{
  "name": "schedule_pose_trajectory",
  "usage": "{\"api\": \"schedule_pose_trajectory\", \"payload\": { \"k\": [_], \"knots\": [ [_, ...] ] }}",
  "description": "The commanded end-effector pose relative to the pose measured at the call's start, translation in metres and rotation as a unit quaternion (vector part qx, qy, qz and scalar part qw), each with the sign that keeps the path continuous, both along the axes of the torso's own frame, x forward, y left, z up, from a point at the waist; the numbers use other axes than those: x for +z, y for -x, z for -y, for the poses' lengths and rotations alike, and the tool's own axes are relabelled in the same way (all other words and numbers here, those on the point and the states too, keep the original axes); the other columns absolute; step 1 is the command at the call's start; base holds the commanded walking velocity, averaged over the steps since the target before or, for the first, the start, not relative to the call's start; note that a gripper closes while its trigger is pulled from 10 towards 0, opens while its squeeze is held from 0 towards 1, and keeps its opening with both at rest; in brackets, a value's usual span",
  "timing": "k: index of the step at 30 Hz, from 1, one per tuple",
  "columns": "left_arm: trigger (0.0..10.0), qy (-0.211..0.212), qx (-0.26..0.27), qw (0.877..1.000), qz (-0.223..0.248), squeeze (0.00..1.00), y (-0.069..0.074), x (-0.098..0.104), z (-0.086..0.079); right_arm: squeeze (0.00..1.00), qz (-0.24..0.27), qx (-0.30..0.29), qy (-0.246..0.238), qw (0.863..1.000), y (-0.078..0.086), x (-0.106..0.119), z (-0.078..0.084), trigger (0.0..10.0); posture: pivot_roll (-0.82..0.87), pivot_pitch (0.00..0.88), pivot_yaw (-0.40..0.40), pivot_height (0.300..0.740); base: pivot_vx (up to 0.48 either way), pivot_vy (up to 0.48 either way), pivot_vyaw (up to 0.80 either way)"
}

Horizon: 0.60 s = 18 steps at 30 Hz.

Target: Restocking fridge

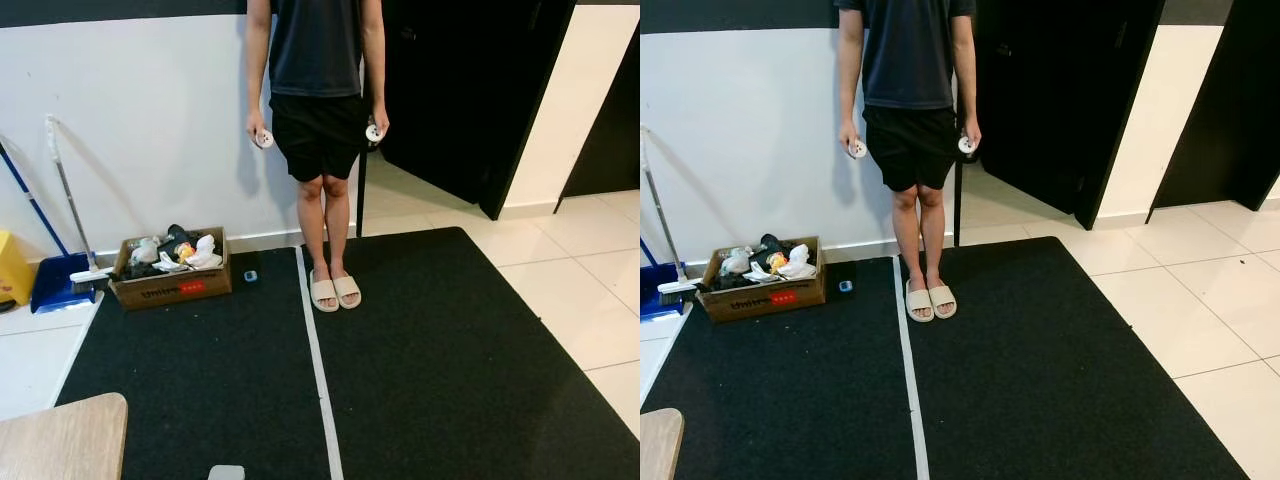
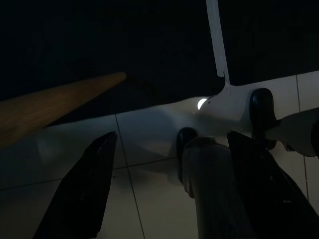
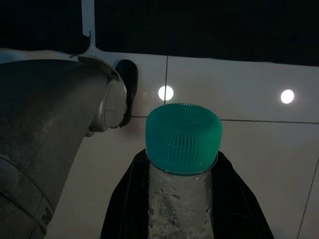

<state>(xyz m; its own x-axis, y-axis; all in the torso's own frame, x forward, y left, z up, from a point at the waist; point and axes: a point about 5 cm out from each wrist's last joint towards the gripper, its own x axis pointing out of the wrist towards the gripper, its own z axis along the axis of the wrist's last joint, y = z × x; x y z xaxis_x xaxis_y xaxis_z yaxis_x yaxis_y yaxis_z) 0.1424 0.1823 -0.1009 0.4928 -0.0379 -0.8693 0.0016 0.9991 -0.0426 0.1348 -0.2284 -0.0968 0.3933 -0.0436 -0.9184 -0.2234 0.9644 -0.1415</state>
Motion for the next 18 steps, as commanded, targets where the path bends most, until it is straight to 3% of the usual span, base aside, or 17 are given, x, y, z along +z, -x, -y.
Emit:
{"api": "schedule_pose_trajectory", "payload": {
  "k": [1, 10, 18],
  "knots": [
    [10.0, 0.006, 0.002, 1.0, 0.004, 0.0, -0.004, 0.001, 0.002, 0.0, -0.002, 0.003, 0.001, 1.0, -0.001, 0.0, -0.001, 10.0, -0.07, 0.0, 0.006, 0.734, 0.0, 0.0, 0.0],
    [10.0, 0.006, -0.011, 1.0, 0.006, 0.0, -0.008, 0.002, 0.004, 0.0, 0.007, 0.007, 0.014, 1.0, -0.012, 0.006, 0.008, 10.0, -0.09, 0.0, 0.005, 0.734, 0.0, 0.0, 0.0],
    [10.0, 0.008, 0.0, 1.0, -0.007, 0.0, 0.004, -0.002, 0.002, 0.0, 0.002, -0.015, 0.013, 1.0, -0.001, 0.004, 0.013, 10.0, -0.09, 0.0, 0.023, 0.734, 0.0, 0.0, 0.0]
  ]
}}
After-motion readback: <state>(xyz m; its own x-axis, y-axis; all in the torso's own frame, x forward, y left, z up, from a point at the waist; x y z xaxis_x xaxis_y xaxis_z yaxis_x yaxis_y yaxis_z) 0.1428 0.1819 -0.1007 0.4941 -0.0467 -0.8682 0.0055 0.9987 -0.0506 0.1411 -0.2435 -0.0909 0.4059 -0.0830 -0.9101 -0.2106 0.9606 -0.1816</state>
